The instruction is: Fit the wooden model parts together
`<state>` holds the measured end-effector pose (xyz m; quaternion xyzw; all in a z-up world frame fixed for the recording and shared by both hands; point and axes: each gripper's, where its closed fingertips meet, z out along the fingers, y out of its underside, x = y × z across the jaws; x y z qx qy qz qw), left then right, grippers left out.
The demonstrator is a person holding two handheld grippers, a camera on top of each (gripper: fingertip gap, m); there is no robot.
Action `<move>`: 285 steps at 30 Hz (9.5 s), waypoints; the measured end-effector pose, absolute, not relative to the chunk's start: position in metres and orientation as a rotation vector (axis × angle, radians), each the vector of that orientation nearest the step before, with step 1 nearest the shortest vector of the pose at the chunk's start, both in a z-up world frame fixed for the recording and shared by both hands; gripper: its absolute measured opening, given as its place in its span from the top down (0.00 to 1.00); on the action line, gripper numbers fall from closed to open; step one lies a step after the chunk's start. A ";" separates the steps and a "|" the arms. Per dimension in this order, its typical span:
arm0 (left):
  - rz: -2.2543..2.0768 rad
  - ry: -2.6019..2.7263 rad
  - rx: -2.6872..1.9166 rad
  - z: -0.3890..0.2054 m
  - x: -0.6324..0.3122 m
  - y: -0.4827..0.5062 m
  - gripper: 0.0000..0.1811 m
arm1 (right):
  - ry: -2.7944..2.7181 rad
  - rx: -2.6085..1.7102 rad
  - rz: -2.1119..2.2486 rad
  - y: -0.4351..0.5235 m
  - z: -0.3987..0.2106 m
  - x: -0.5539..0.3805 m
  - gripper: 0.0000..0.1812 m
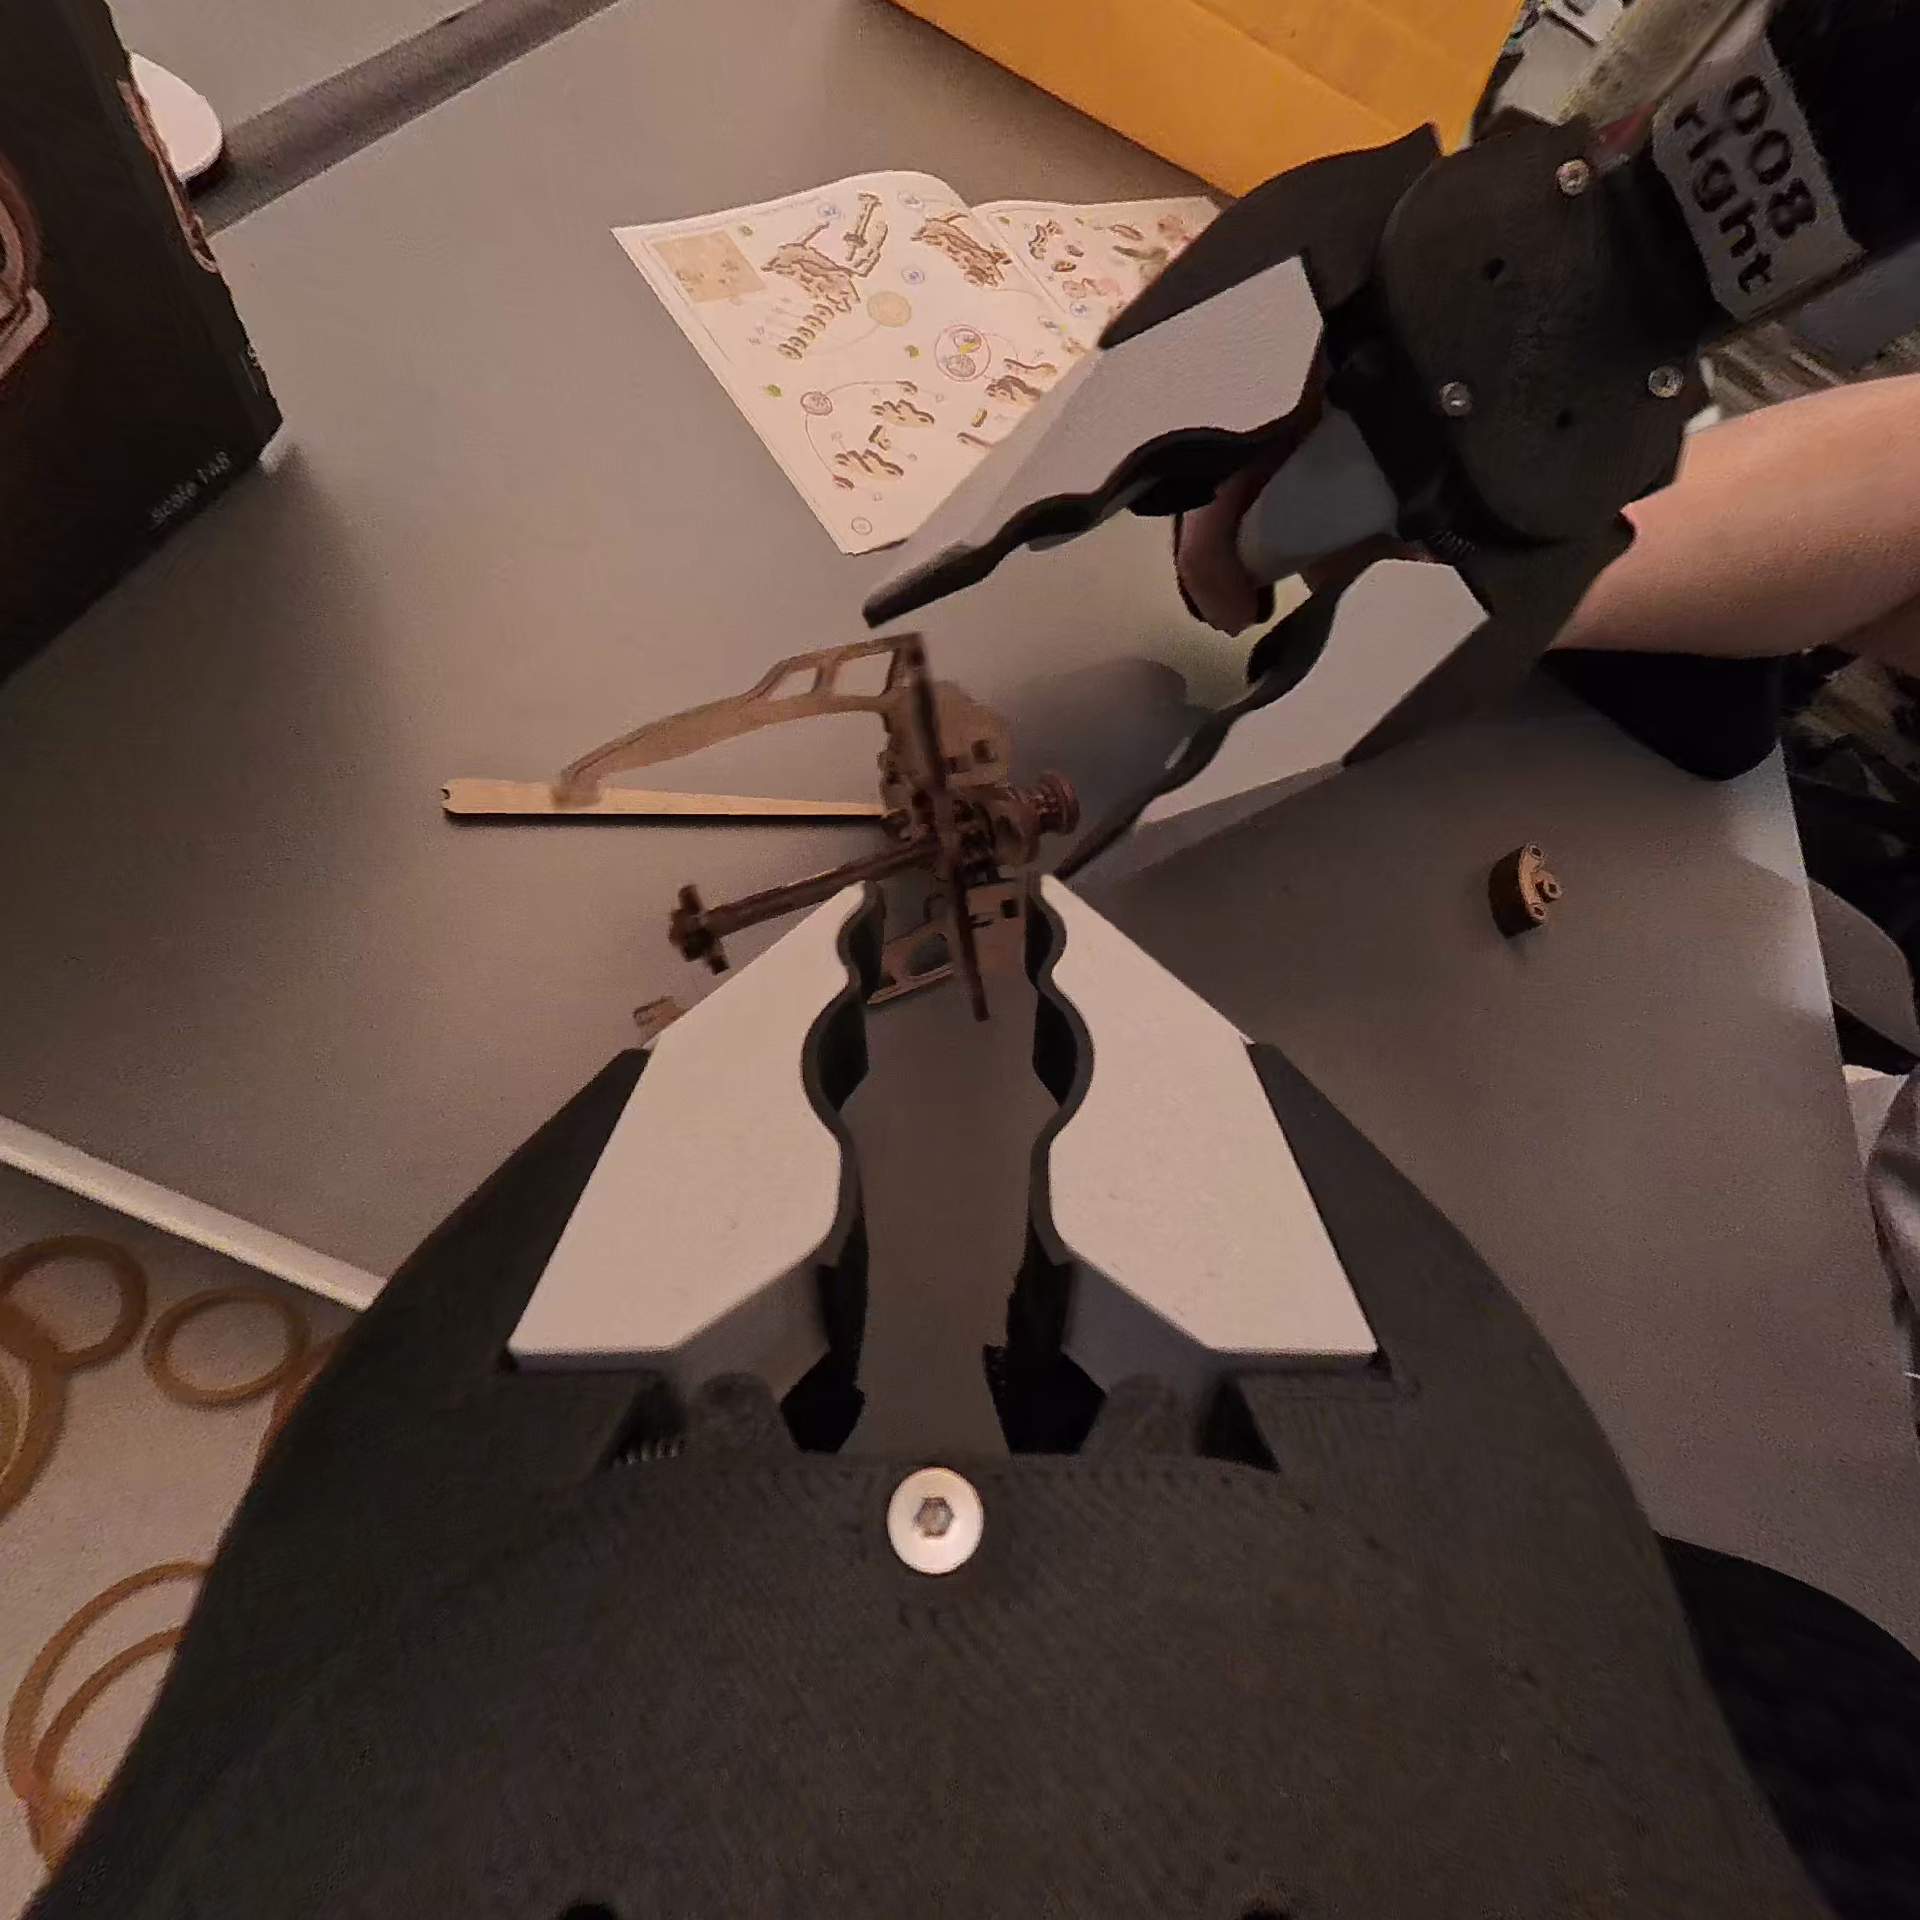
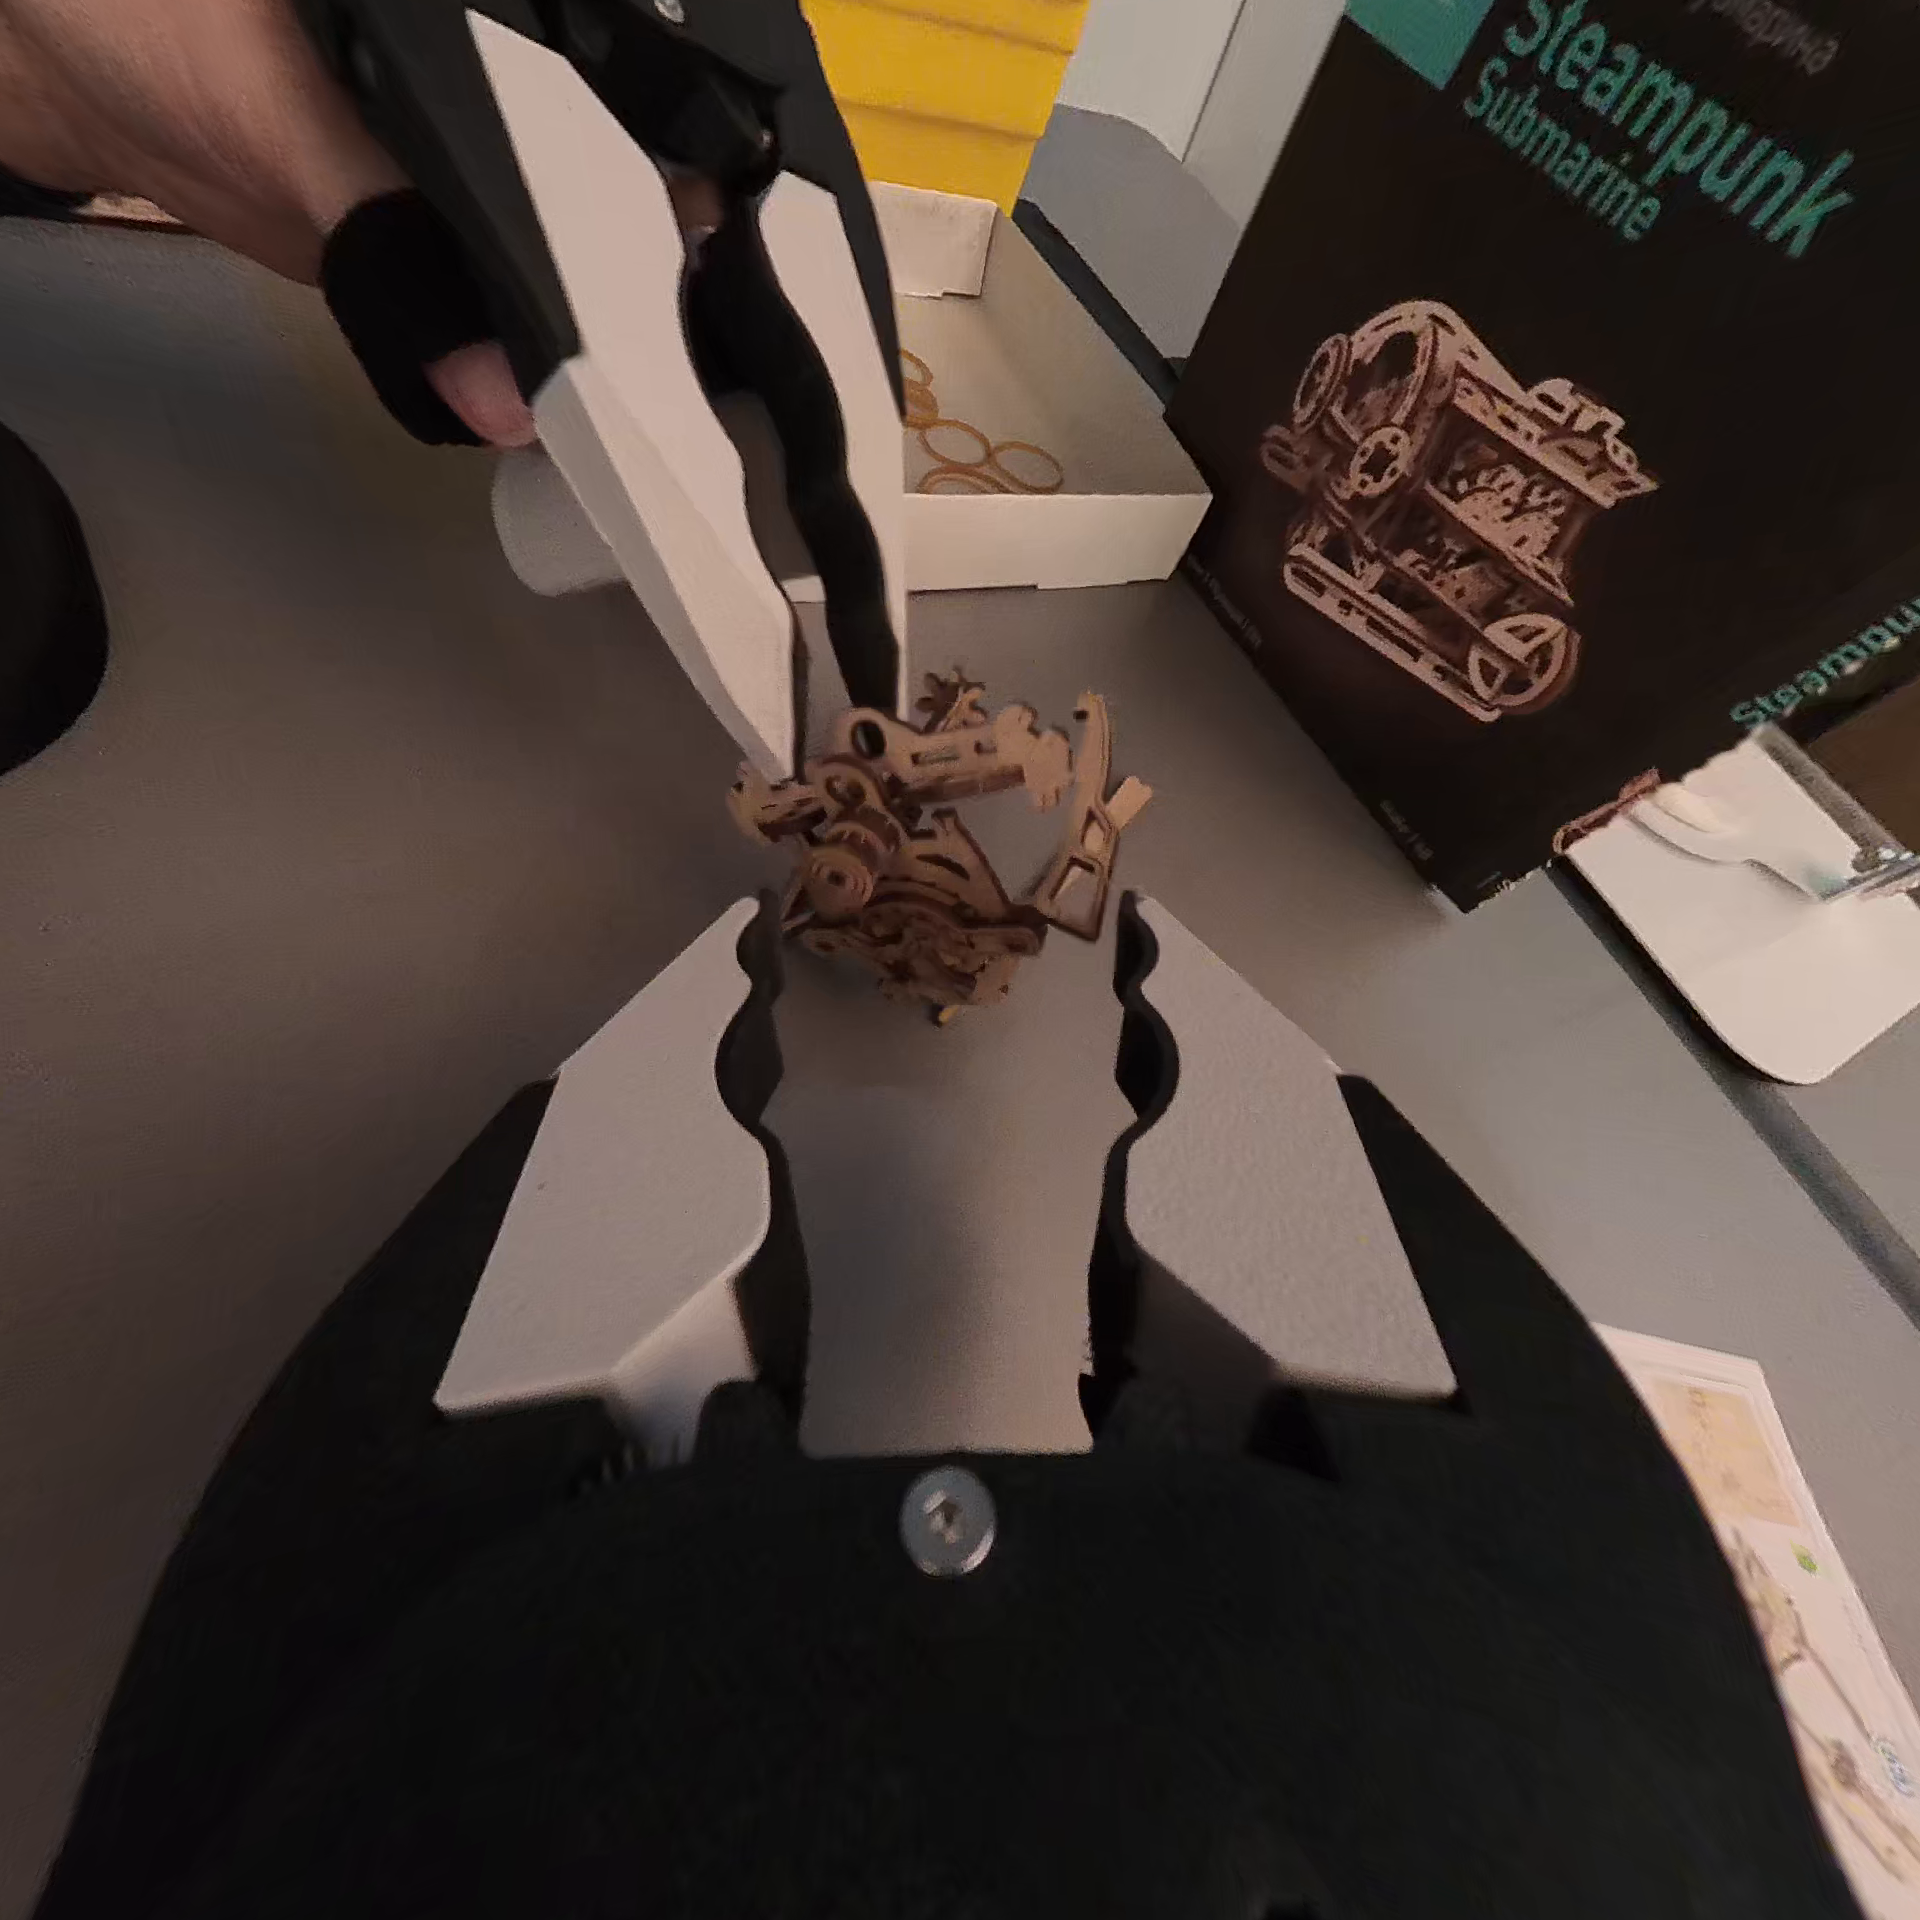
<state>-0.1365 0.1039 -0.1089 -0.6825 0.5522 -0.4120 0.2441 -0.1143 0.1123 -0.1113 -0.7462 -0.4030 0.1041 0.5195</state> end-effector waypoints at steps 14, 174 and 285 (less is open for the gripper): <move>-1.119 1.417 -1.758 -0.085 -0.132 0.118 0.88 | -1.245 -1.548 0.510 0.091 -0.089 -0.122 0.70; -1.222 1.561 -1.666 -0.080 -0.141 0.126 1.00 | -1.182 -1.550 1.101 0.134 -0.049 -0.099 0.99; -0.995 1.663 -1.783 -0.117 -0.131 0.126 1.00 | -1.740 -1.323 0.379 0.112 -0.091 -0.110 1.00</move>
